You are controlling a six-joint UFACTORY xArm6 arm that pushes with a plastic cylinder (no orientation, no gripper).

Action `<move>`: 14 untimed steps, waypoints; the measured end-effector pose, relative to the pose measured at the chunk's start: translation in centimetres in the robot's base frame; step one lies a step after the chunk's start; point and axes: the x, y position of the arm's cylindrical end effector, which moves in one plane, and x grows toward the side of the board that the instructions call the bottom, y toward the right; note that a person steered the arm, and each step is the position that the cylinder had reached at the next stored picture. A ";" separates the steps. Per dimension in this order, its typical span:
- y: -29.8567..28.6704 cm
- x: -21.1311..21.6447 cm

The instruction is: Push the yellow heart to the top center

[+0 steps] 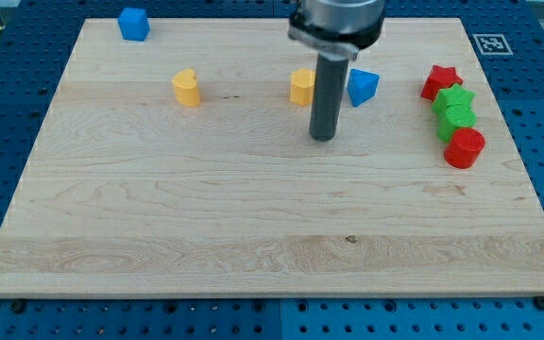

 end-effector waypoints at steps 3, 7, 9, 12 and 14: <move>-11.7 0.7; -16.6 -6.4; -18.4 -8.8; -22.6 -13.9; -22.3 -14.2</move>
